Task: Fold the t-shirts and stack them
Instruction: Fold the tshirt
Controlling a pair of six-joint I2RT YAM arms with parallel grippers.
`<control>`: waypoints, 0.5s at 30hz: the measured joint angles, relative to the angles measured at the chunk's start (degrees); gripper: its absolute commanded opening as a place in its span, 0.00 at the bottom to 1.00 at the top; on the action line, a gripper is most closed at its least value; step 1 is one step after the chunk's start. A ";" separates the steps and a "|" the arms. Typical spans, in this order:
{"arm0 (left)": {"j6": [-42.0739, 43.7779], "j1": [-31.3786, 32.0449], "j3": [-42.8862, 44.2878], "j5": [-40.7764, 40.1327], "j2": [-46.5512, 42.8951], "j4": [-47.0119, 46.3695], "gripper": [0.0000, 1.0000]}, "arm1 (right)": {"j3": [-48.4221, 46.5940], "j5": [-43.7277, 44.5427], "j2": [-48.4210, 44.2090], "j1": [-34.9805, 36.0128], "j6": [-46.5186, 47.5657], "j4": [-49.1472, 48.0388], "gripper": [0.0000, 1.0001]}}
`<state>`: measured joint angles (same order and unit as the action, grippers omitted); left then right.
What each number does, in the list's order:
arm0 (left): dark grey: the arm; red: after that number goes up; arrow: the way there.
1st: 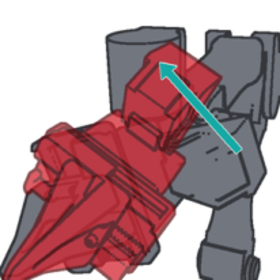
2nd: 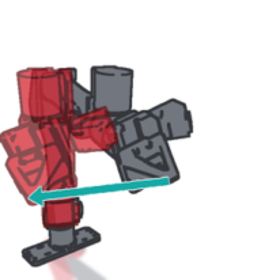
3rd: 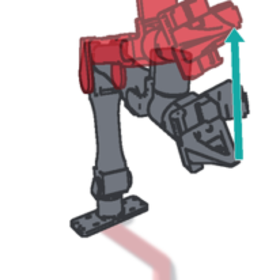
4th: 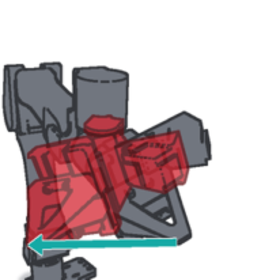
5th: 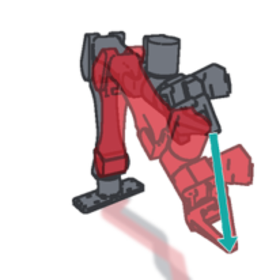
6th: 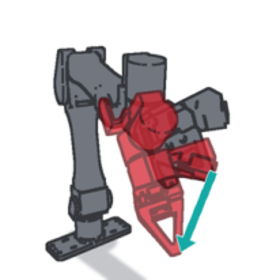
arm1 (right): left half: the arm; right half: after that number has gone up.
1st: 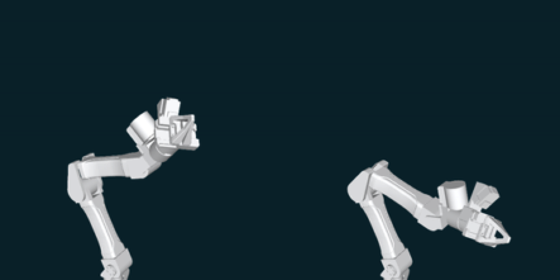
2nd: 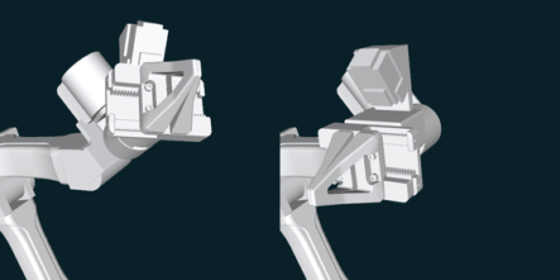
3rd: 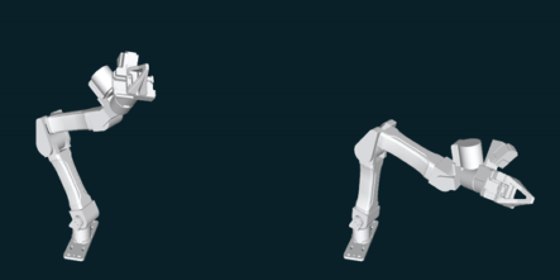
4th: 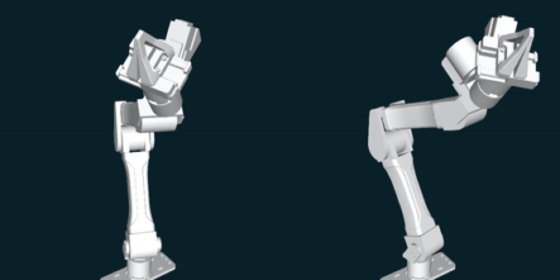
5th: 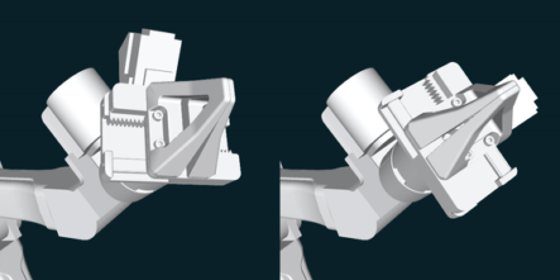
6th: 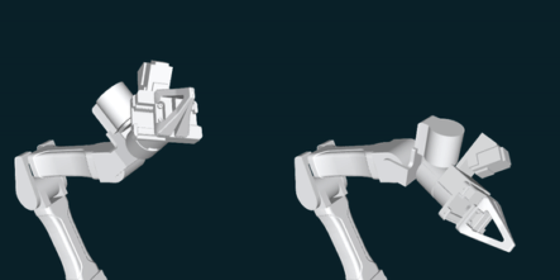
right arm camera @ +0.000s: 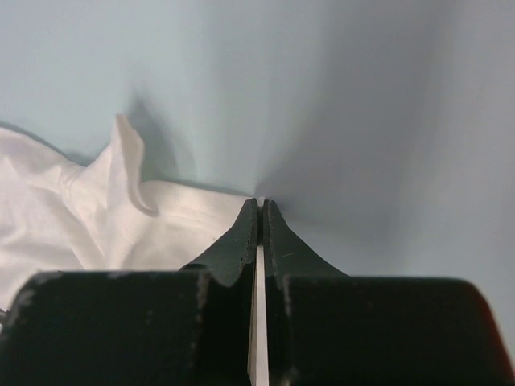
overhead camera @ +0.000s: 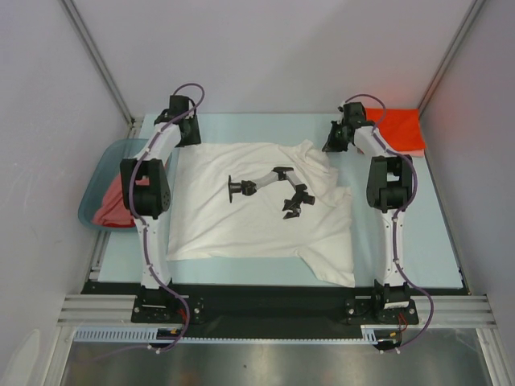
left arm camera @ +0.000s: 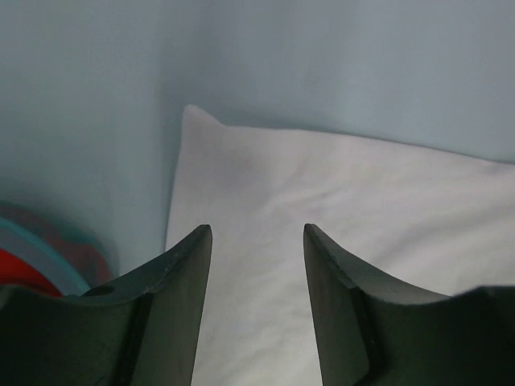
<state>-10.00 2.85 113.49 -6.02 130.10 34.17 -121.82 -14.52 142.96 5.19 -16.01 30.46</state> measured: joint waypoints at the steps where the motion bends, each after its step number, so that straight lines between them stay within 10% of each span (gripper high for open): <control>1: 0.07 0.02 1.11 -1.40 1.31 -0.15 0.55 | 0.28 -0.17 -0.15 -0.31 -0.13 0.02 0.00; 15: 0.17 -0.13 10.64 -8.31 7.28 -3.45 0.57 | 0.44 -2.51 -0.24 -1.77 -1.84 0.04 0.00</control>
<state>-9.82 2.72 124.14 -14.33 137.38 30.72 -121.38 -17.04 142.71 3.42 -17.85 30.50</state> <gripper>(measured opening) 0.574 0.021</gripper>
